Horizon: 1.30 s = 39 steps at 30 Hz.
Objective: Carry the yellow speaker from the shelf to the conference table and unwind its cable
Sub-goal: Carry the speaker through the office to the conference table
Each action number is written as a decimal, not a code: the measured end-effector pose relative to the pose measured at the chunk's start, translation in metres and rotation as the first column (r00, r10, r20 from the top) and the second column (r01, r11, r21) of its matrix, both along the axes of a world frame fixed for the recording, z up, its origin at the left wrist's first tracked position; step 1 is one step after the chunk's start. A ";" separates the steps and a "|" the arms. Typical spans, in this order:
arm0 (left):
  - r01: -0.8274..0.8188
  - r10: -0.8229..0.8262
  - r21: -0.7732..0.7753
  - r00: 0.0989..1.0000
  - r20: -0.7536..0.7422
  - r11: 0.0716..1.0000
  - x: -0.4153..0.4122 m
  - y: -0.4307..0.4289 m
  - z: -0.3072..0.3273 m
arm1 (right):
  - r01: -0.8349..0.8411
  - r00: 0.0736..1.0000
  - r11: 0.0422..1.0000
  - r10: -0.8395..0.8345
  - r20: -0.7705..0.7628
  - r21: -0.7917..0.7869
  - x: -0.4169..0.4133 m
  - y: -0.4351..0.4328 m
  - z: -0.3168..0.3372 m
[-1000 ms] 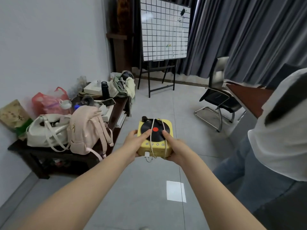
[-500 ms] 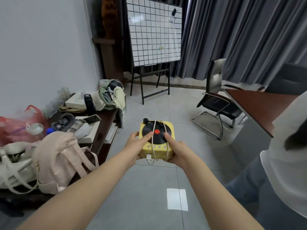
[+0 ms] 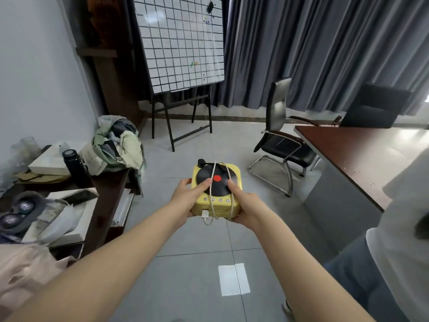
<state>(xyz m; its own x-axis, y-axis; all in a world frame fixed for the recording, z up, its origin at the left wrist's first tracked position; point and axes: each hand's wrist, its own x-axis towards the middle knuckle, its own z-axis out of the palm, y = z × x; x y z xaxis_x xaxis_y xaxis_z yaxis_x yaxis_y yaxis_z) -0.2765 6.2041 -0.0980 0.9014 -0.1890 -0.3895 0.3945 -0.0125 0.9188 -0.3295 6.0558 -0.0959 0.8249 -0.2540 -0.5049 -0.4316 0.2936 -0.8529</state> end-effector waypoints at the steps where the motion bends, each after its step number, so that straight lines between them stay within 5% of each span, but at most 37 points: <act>1: 0.008 -0.008 0.004 1.000 0.004 1.000 0.017 -0.005 0.001 | 0.006 1.000 1.000 -0.006 0.001 -0.009 0.014 -0.004 0.002; 23: 0.259 -0.259 0.033 0.966 0.000 0.965 0.293 -0.133 0.008 | 0.243 0.970 0.970 -0.243 0.017 -0.010 0.254 -0.110 0.009; 39: 0.480 -0.480 0.003 0.877 0.020 0.877 0.424 -0.354 0.019 | 0.445 0.895 0.891 -0.446 0.013 -0.089 0.361 -0.309 0.022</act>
